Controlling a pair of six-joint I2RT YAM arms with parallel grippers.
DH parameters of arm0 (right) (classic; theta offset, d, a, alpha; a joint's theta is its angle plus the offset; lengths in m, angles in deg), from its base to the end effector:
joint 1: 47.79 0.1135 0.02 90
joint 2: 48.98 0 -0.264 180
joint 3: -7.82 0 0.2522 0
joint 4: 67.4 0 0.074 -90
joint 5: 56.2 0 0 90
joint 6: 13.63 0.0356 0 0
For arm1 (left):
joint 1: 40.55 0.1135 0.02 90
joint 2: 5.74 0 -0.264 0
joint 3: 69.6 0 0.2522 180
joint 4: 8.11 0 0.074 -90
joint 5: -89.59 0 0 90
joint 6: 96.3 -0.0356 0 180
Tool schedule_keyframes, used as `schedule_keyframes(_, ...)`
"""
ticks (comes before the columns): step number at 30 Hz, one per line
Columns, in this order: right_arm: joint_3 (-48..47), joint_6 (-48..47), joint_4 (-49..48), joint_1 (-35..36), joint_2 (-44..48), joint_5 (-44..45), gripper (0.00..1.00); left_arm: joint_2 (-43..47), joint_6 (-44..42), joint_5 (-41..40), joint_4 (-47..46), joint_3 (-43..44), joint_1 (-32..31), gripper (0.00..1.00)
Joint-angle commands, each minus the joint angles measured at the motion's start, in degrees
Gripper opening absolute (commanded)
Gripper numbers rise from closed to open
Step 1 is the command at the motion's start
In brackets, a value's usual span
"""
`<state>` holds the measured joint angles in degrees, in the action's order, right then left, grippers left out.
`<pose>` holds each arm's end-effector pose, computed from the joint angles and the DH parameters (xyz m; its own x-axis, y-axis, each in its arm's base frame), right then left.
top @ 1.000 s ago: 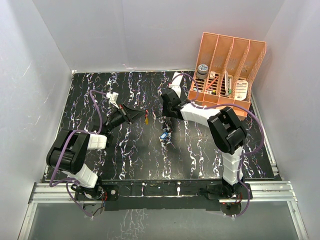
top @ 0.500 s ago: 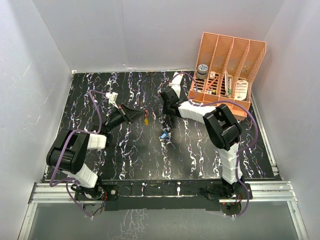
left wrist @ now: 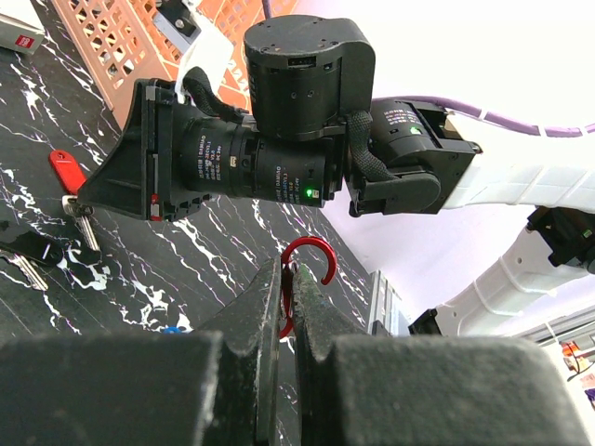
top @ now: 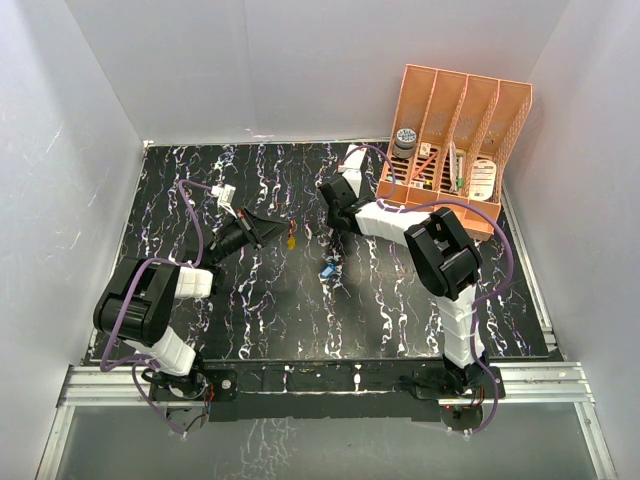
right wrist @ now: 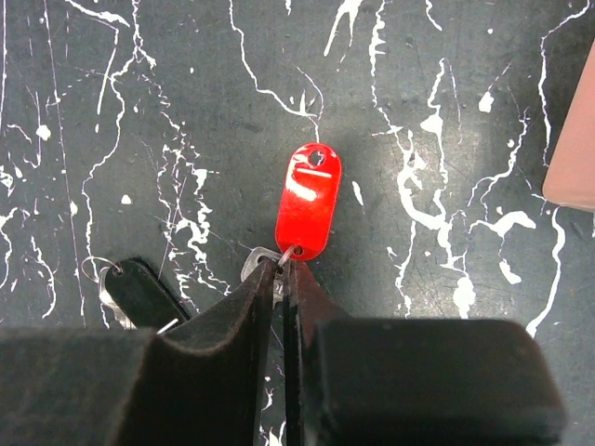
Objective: Put the keys on the keyring
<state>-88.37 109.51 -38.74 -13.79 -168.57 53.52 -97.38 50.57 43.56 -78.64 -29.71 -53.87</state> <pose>0.3781 0.2405 0.1581 -0.7412 0.1208 -0.6603 0.0607 0.9917 0.1133 0.2648 -0.0881 0.2114 -0.5033 -0.5002 -0.7046 0.7026 0.2379 -0.6707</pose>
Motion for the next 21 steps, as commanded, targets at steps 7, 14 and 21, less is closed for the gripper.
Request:
schedule_keyframes(7,-1.6,-1.37,-1.92,-0.25,0.49,3.35,0.0,-0.01,0.43,0.68,-15.4,-0.22,0.38,0.0)
schedule_keyframes(14,3.93,-7.83,-6.71,-0.28,5.89,3.92,0.0,-0.34,0.73,0.69,-15.88,-0.05,0.37,0.0)
schedule_keyframes(21,12.19,-14.05,-12.57,-0.58,14.08,-0.43,0.0,-1.1,1.19,0.95,-16.49,0.75,0.36,0.0)
